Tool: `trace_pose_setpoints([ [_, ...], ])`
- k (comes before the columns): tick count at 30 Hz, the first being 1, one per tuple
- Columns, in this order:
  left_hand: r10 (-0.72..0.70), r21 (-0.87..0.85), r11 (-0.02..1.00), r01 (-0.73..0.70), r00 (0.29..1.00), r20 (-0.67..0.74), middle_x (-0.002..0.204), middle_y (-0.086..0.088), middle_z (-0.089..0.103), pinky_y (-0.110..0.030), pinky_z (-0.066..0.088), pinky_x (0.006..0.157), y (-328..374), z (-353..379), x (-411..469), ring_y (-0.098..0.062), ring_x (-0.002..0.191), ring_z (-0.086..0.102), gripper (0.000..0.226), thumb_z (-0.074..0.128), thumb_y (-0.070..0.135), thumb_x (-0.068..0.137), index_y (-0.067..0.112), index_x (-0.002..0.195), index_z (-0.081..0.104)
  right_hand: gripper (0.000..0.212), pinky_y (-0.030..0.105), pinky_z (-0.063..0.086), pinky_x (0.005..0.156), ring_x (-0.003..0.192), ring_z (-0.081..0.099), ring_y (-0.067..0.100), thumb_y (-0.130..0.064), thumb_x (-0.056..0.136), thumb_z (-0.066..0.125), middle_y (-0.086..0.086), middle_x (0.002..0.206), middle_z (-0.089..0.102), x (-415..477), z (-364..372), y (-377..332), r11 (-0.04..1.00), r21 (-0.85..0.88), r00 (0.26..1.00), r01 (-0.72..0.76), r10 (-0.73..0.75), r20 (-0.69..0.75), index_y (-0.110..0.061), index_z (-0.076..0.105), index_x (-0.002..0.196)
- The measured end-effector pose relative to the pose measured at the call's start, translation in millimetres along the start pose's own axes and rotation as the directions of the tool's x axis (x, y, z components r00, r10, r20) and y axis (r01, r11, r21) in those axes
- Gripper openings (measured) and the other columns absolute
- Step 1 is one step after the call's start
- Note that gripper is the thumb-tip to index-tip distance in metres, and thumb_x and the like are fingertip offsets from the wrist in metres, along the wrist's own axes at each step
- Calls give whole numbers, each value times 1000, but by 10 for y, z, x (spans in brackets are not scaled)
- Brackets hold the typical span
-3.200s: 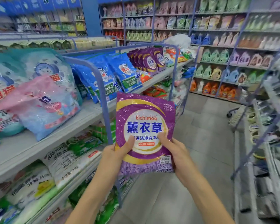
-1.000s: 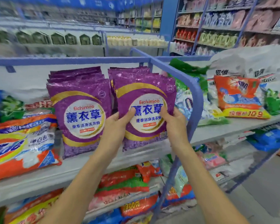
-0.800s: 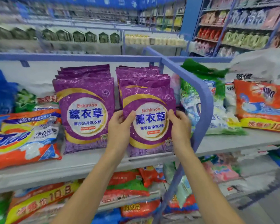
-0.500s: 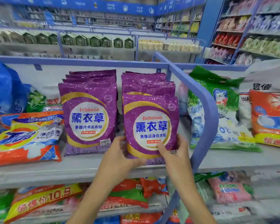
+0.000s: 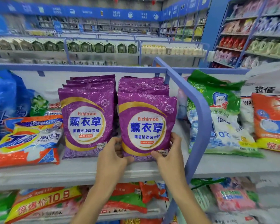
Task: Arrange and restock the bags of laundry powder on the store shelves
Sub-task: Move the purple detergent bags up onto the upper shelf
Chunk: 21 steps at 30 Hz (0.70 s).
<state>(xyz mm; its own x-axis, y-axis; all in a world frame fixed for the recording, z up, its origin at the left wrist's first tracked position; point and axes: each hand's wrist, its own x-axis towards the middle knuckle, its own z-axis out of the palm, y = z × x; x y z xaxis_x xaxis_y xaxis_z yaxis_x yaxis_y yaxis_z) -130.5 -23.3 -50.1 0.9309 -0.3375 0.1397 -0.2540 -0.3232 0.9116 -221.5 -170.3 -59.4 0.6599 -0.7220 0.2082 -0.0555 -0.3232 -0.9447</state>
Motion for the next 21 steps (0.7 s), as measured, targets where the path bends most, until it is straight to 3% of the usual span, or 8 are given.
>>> trace_pose_setpoints([
  [4,28,36,999,-29,1000,10,97,20,68,-25,57,80,-27,-9,-56,2,91,66,59,95,19,65,38,104,56,74,36,52,103,129,53,10,-25,92,76,-7,140,53,-148,-16,78,975,-222,1000,28,-26,12,-23,31,151],
  [6,25,53,998,-25,1000,-1,98,20,68,-28,57,82,-45,7,-53,1,93,66,57,96,22,64,37,102,57,71,37,50,104,130,51,13,-24,92,75,-6,140,52,-167,-19,94,957,-286,999,52,-49,19,-21,34,150],
  [8,16,81,997,-14,1000,-17,94,19,67,-31,56,82,-33,31,-42,-2,92,65,53,95,20,65,36,97,56,64,25,50,97,123,54,10,-15,91,75,-7,133,54,-136,-4,75,954,-289,997,80,-76,25,-22,39,144],
  [11,25,115,993,-21,999,-32,88,23,62,-28,48,76,25,70,-25,5,87,59,54,94,15,65,32,98,54,58,-3,38,74,100,53,-18,5,91,66,-7,127,53,-55,13,35,955,-284,996,82,-73,44,-19,43,138],
  [13,31,125,992,-26,999,-41,86,25,62,-25,46,73,48,80,-25,9,85,57,56,93,13,65,32,100,55,57,-6,35,71,93,51,-21,7,91,65,-6,127,53,-36,4,55,958,-275,996,82,-69,58,-18,44,138],
  [17,28,149,989,-20,998,-52,86,20,68,-27,52,76,14,93,-40,0,84,64,53,93,14,65,31,100,58,61,19,41,90,119,53,9,-7,90,73,-14,124,49,-21,-28,87,964,-251,995,82,-65,74,-23,41,139],
  [21,104,252,964,-90,994,-42,89,15,70,-25,51,71,-10,101,-134,-6,82,66,40,88,25,75,23,106,62,75,39,45,111,139,45,19,-11,95,68,1,151,44,-84,-8,102,963,-248,992,102,-80,96,-18,24,157],
])
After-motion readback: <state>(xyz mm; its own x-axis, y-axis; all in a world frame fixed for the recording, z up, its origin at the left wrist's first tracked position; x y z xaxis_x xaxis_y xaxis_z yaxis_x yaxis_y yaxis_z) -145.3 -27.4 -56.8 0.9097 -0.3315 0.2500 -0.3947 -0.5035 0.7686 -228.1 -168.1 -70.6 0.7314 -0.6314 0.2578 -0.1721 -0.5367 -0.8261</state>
